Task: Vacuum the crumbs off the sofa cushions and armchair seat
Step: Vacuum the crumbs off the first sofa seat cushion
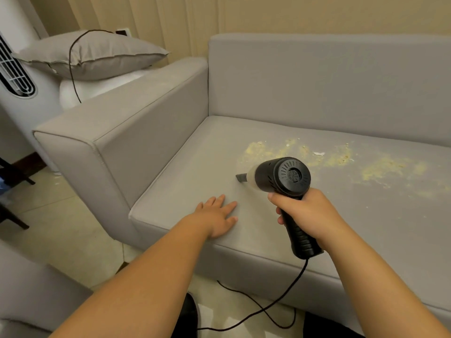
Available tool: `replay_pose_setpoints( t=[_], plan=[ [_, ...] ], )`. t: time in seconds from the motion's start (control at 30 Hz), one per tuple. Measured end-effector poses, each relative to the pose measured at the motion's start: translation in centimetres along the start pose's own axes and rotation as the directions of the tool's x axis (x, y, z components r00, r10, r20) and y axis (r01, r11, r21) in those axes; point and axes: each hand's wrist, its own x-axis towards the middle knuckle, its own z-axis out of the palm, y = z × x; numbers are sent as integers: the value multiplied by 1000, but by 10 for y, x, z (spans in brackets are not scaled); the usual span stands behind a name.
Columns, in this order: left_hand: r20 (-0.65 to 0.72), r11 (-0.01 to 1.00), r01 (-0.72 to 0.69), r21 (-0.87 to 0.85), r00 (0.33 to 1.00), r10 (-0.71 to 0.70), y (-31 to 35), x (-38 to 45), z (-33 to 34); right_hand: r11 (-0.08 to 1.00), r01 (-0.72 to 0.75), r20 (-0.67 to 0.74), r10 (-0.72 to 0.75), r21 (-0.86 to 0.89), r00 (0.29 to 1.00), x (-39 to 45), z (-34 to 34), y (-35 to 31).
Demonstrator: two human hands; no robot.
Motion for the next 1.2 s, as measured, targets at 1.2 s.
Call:
replay_pose_setpoints(
  t=[1.2],
  plan=[
    [-12,1000,18,22,1000,-18,1,127,-42,952,-50,-232,124,302,965,196,-39,-6]
  ],
)
